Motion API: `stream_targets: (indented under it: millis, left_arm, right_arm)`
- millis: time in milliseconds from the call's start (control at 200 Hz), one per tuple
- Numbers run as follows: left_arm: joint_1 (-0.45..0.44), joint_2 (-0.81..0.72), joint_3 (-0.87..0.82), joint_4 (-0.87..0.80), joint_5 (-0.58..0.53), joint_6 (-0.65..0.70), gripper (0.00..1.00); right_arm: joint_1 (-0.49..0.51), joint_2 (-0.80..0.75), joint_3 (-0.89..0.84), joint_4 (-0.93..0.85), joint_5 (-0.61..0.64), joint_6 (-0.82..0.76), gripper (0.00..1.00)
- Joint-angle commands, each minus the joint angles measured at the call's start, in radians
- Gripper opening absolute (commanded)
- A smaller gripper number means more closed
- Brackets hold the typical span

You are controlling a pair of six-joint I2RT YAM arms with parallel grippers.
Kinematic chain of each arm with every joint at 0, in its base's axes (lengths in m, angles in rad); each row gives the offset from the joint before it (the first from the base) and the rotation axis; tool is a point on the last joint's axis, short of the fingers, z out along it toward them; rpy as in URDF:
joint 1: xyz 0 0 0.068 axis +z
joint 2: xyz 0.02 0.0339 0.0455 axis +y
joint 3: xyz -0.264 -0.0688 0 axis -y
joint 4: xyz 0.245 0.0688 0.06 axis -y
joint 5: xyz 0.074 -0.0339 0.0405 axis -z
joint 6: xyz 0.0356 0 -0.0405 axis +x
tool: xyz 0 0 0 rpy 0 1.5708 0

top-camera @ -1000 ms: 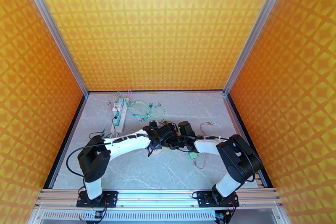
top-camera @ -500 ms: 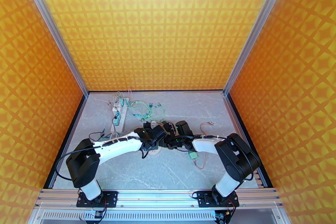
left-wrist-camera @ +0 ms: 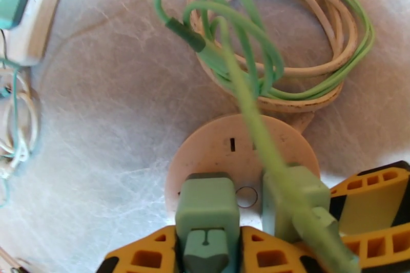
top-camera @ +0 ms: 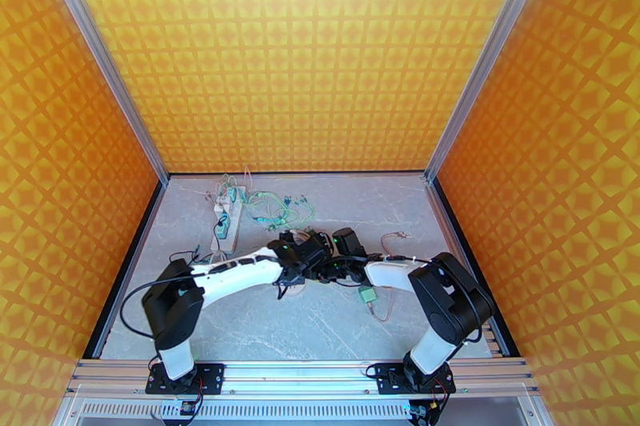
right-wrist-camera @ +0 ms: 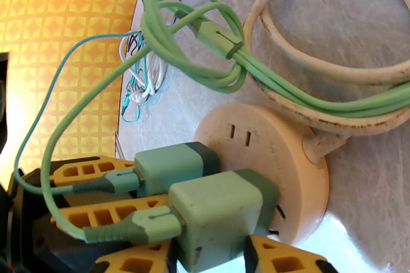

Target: Pull the plug off the socket

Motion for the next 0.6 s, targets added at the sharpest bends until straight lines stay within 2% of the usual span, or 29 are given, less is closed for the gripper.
stream_targets:
  millis: [0,145,425,595]
  left_arm:
    - [-0.076,0.016,0.086,0.008,0.042,0.033,0.00]
    - [-0.061,-0.043,0.034,0.053,0.051,0.012,0.00]
    - [0.039,-0.259,-0.146,0.167,0.113,-0.029,0.00]
    - [0.049,-0.266,-0.138,0.128,0.112,-0.012,0.00]
  right_arm:
    - [0.022,0.110,-0.045,-0.213,0.265,-0.030,0.39]
    - [0.022,0.114,-0.039,-0.222,0.267,-0.036,0.39]
    - [0.022,0.121,-0.029,-0.238,0.270,-0.043,0.39]
    - [0.021,0.124,-0.031,-0.236,0.267,-0.043,0.39]
